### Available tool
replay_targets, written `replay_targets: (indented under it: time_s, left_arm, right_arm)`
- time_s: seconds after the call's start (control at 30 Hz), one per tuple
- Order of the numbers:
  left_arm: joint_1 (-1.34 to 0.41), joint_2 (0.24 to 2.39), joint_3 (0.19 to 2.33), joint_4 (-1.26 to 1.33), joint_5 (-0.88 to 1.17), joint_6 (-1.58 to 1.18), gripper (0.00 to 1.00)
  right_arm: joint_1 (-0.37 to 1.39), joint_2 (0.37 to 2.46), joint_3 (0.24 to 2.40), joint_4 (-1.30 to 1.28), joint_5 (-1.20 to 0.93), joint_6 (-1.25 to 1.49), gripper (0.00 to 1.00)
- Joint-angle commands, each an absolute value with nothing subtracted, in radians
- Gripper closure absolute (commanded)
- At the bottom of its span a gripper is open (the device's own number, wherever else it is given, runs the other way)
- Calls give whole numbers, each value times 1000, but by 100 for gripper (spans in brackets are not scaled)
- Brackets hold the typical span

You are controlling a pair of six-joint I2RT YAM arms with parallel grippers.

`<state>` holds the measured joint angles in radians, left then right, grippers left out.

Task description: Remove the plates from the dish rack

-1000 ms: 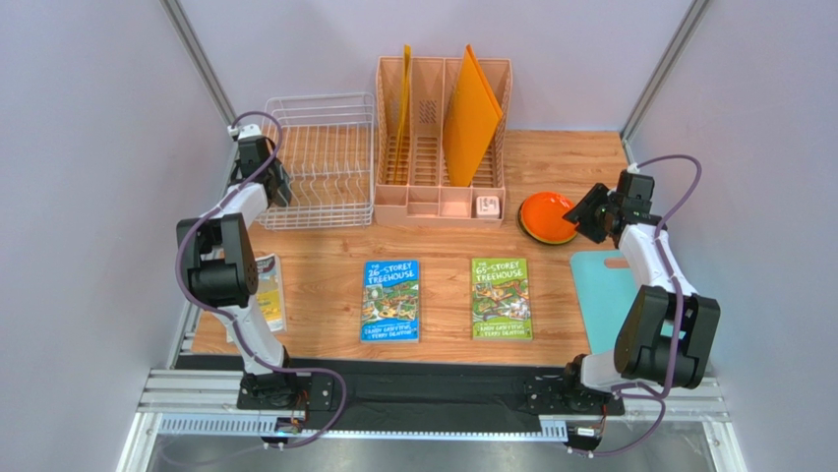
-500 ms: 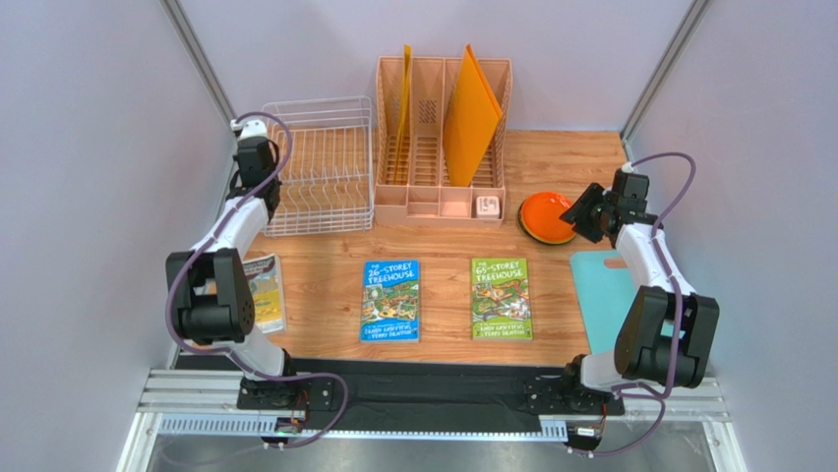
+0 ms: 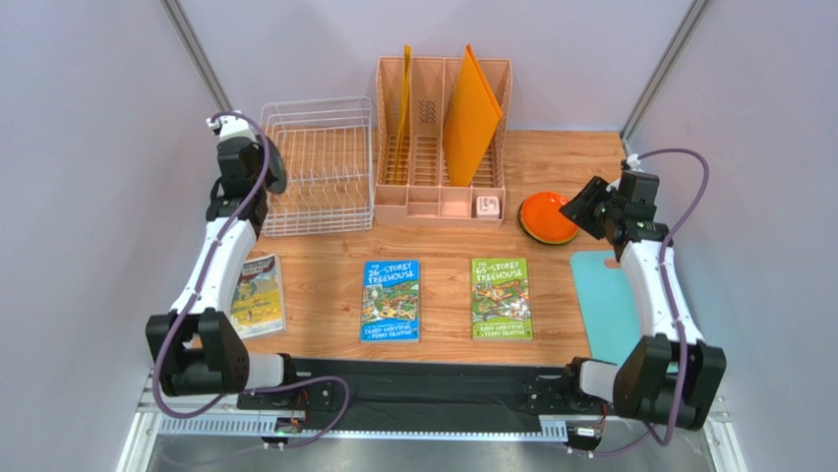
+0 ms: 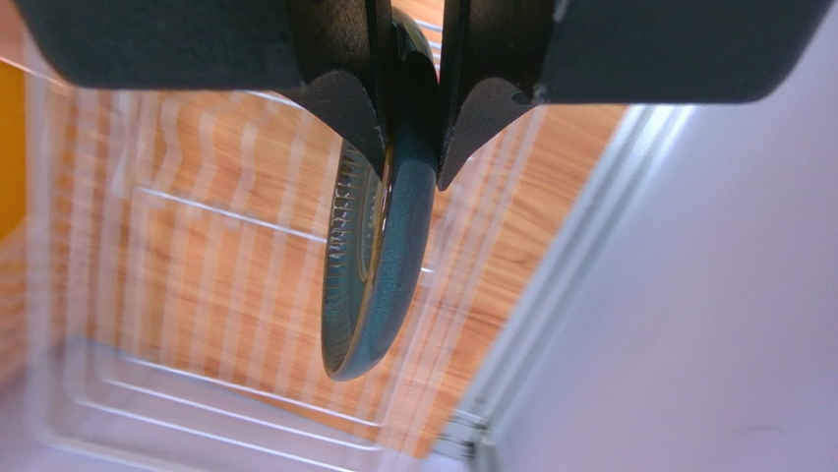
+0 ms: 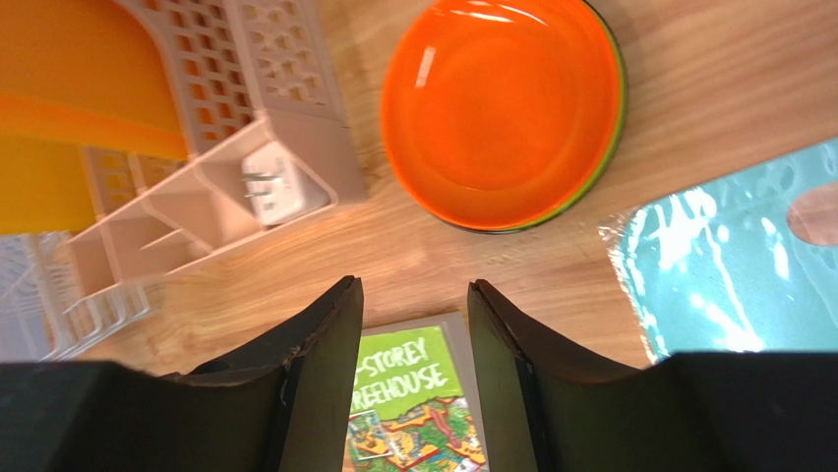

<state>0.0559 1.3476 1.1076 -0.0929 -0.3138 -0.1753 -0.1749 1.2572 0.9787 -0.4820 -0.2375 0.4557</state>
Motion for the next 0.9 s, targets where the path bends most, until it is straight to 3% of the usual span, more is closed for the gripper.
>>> replay_targets:
  time_s: [0.0,0.13,0.33,0.87]
  left_arm:
    - [40,1253,1129,-147,-7,-389,100]
    - [28,1212,1039,-72,289,-524,100]
    - [-66,1198,934,99,518,-713,100]
    - [-376,1272,801,360,538,-859,100]
  right_arm:
    - [-143,1114,966,-463,-347,449,51]
    - [-97,1055,936,-420,-413,472,46]
    - [69,1049,893,-328,-430,540,44]
    - [317,1238,836,78,-503,713,44]
